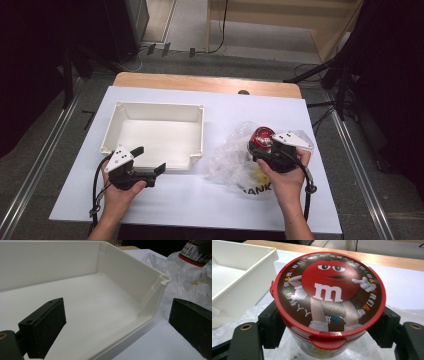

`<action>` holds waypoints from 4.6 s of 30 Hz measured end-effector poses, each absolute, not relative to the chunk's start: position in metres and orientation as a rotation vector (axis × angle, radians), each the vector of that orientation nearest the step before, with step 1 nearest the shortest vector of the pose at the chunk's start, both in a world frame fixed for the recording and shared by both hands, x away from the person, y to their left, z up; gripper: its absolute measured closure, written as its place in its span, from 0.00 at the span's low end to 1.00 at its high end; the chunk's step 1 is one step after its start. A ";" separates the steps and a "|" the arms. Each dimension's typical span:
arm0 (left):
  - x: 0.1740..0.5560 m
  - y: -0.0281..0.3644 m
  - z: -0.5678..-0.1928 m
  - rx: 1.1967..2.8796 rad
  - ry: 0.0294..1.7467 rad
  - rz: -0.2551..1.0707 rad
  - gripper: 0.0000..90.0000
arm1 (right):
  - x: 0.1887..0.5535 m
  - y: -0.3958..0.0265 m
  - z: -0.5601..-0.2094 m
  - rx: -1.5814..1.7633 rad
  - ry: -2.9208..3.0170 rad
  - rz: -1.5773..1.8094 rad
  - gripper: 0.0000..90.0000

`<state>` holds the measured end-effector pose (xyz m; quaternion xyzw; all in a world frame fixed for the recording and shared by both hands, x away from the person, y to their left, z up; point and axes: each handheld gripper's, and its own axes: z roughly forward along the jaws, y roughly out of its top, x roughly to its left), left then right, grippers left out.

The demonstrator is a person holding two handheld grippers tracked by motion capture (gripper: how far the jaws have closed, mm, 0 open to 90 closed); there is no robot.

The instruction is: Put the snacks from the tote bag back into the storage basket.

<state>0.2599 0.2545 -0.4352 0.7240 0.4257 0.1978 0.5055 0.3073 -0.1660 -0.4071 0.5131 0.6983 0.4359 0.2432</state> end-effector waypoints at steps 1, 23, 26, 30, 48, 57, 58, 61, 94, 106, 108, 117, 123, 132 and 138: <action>0.260 0.255 -0.435 1.747 1.027 0.477 0.01 | 0.308 -0.165 -0.407 1.396 1.911 1.194 0.29; 0.260 0.257 -0.435 1.745 1.027 0.476 0.01 | 0.317 -0.140 -0.400 1.378 1.931 1.231 0.29; 0.260 0.257 -0.435 1.751 1.026 0.475 0.01 | 0.318 -0.137 -0.400 1.373 1.934 1.236 0.29; 0.260 0.258 -0.435 1.745 1.025 0.473 0.01 | 0.319 -0.133 -0.400 1.371 1.937 1.240 0.29; 0.260 0.259 -0.434 1.743 1.025 0.473 0.01 | 0.324 -0.115 -0.395 1.342 1.963 1.256 0.29; 0.259 0.259 -0.434 1.741 1.025 0.470 0.01 | 0.326 -0.107 -0.394 1.334 1.972 1.257 0.29; 0.259 0.259 -0.434 1.741 1.025 0.470 0.01 | 0.327 -0.107 -0.394 1.330 1.972 1.260 0.29; 0.259 0.259 -0.434 1.741 1.023 0.470 0.01 | 0.327 -0.104 -0.393 1.326 1.977 1.261 0.29; 0.259 0.260 -0.432 1.744 1.016 0.469 0.01 | 0.335 -0.073 -0.382 1.285 2.010 1.297 0.29; 0.258 0.260 -0.432 1.740 1.014 0.469 0.01 | 0.336 -0.061 -0.381 1.274 2.024 1.317 0.29; 0.258 0.260 -0.432 1.741 1.013 0.469 0.01 | 0.336 -0.059 -0.381 1.273 2.026 1.320 0.29; 0.258 0.260 -0.432 1.741 1.014 0.469 0.01 | 0.336 -0.049 -0.382 1.259 2.043 1.324 0.29; 0.258 0.262 -0.431 1.735 1.017 0.472 0.01 | 0.336 -0.043 -0.382 1.248 2.054 1.325 0.29; 0.258 0.262 -0.431 1.737 1.017 0.472 0.01 | 0.336 -0.035 -0.382 1.232 2.067 1.329 0.29; 0.258 0.262 -0.431 1.736 1.016 0.472 0.01 | 0.336 -0.030 -0.382 1.224 2.076 1.334 0.29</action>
